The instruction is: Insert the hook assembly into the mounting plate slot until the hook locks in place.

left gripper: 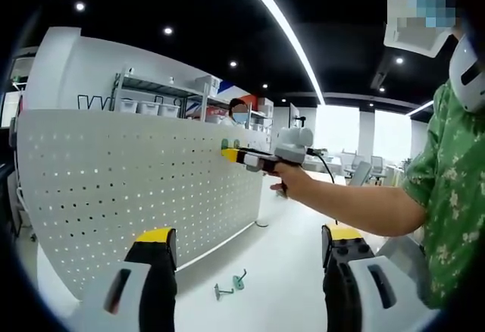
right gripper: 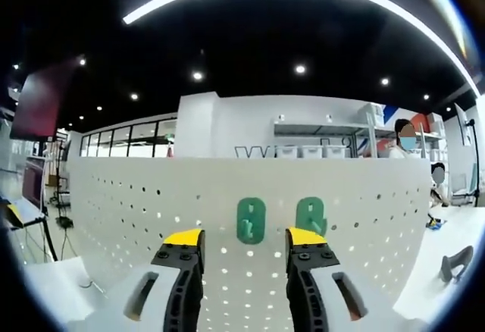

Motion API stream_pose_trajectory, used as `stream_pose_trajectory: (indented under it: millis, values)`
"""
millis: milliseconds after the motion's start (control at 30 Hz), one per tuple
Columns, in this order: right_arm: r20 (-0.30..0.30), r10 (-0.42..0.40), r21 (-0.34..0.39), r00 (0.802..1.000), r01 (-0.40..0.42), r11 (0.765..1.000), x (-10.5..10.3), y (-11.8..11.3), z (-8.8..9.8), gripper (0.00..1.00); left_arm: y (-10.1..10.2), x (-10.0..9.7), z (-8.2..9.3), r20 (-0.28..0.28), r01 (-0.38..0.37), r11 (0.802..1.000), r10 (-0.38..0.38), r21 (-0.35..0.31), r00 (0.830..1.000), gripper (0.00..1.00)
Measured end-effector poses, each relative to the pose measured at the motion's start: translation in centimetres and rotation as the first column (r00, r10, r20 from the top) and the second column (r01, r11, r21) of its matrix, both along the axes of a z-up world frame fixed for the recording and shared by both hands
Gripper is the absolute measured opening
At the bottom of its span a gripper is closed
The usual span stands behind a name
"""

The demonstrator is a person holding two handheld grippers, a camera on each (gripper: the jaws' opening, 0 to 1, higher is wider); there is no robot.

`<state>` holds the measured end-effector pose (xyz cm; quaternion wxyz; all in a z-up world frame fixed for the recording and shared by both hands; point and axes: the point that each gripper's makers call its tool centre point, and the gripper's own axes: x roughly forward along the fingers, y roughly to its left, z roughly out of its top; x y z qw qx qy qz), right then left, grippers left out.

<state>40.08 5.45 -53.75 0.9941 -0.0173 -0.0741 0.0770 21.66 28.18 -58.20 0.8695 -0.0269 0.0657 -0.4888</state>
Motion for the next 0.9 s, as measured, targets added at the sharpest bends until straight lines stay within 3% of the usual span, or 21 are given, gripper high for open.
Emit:
stream_pose_trajectory:
  millis: [300,900]
  values:
    - [-0.030,0.047,-0.004,0.998,-0.047,0.999,-0.5,0.7,-0.4,0.59,0.0,-0.1,0.1,0.004,-0.002,1.000,0.002,0.000,1.000,0.81]
    - [-0.066,0.091,-0.021,0.994,-0.092,0.996,-2.7,0.6,-1.1,0.60,0.2,-0.7,0.3,0.009,-0.026,1.000,0.026,0.009,1.000,0.81]
